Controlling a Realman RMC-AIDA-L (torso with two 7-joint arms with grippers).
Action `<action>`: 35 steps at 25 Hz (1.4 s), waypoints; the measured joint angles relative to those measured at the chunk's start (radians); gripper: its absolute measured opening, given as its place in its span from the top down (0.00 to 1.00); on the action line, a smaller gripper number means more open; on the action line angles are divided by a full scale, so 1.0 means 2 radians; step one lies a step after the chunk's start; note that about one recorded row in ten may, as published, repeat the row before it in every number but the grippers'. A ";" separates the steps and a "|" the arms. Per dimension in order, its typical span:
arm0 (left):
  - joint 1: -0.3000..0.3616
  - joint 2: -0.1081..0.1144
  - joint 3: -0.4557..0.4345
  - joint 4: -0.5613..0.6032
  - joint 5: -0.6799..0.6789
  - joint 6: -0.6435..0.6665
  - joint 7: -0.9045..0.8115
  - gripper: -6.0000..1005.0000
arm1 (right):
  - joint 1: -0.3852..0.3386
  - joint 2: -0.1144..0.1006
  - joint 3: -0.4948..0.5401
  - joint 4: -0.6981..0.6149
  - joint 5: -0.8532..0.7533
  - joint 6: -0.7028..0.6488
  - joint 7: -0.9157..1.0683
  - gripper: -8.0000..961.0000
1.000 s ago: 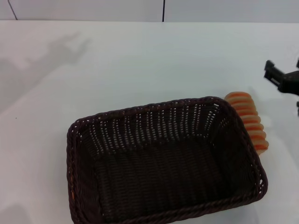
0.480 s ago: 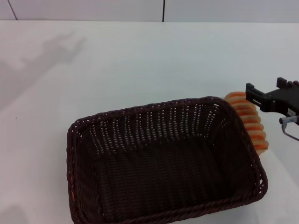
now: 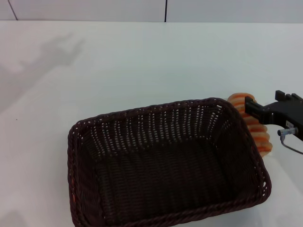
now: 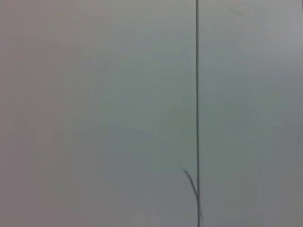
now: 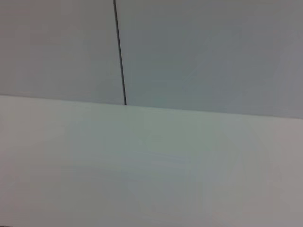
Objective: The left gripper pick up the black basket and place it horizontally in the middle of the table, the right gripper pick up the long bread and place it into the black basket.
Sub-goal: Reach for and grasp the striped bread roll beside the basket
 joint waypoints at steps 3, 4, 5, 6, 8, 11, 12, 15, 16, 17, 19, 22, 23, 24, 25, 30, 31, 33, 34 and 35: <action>0.001 0.000 0.000 -0.001 0.000 -0.001 -0.002 0.59 | 0.003 0.000 -0.001 -0.008 0.000 -0.001 0.000 0.21; 0.002 0.000 0.000 -0.002 0.000 -0.004 -0.004 0.59 | 0.004 0.000 -0.002 -0.010 0.000 -0.001 0.000 0.21; 0.002 0.000 0.000 -0.003 0.000 -0.005 -0.006 0.59 | 0.004 0.000 -0.002 -0.012 0.000 -0.001 0.000 0.21; 0.003 0.000 0.000 -0.004 0.000 -0.005 -0.006 0.59 | 0.004 0.000 -0.003 -0.013 0.000 -0.001 0.000 0.21; 0.003 0.000 0.000 -0.004 0.000 -0.005 -0.006 0.59 | 0.005 0.000 -0.004 -0.014 0.001 -0.001 0.000 0.21; 0.006 -0.001 0.002 -0.010 -0.001 -0.007 -0.007 0.59 | 0.006 0.000 -0.007 -0.018 0.001 -0.001 0.000 0.22; 0.006 -0.001 0.002 -0.010 -0.002 -0.007 -0.007 0.59 | 0.008 0.000 -0.008 -0.020 0.001 -0.001 0.000 0.22; 0.007 -0.001 0.002 -0.011 -0.003 -0.007 -0.007 0.59 | 0.011 0.000 -0.010 -0.027 0.001 -0.001 0.000 0.22; 0.008 -0.001 0.003 -0.011 -0.004 -0.007 -0.007 0.59 | 0.012 0.000 -0.011 -0.029 0.001 -0.001 0.000 0.22; 0.008 -0.001 0.003 -0.011 -0.004 -0.007 -0.007 0.59 | 0.012 0.000 -0.012 -0.031 0.001 -0.001 0.000 0.22; 0.008 -0.001 0.003 -0.011 -0.004 -0.007 -0.007 0.59 | 0.015 0.000 -0.014 -0.035 0.001 -0.002 0.000 0.22; 0.010 -0.001 0.003 -0.012 -0.007 -0.007 -0.007 0.59 | 0.020 0.000 -0.015 -0.042 0.001 -0.002 0.000 0.23; 0.011 -0.001 0.003 -0.012 -0.008 -0.007 -0.007 0.59 | 0.022 0.000 -0.016 -0.045 0.001 -0.002 0.001 0.23; 0.011 -0.001 0.003 -0.013 -0.009 -0.007 -0.007 0.59 | 0.023 0.000 -0.016 -0.047 0.001 -0.002 0.002 0.23; 0.011 -0.001 0.003 -0.013 -0.009 -0.007 -0.007 0.59 | 0.024 0.000 -0.016 -0.048 0.002 -0.002 0.002 0.23; 0.012 -0.001 0.003 -0.013 -0.011 -0.007 -0.007 0.59 | 0.025 0.001 -0.016 -0.056 0.003 -0.002 0.004 0.24; 0.012 -0.001 0.003 -0.014 -0.012 -0.007 -0.007 0.59 | 0.026 0.001 -0.015 -0.058 0.005 -0.002 0.004 0.24; 0.012 -0.001 0.003 -0.014 -0.012 -0.007 -0.007 0.59 | 0.028 0.001 -0.013 -0.061 0.010 -0.002 0.004 0.24; 0.012 -0.001 0.003 -0.014 -0.012 -0.007 -0.007 0.59 | 0.029 0.001 -0.013 -0.063 0.011 -0.002 0.004 0.24; 0.011 -0.001 0.003 -0.014 -0.012 -0.007 -0.007 0.59 | 0.030 0.001 -0.012 -0.065 0.013 -0.003 0.004 0.24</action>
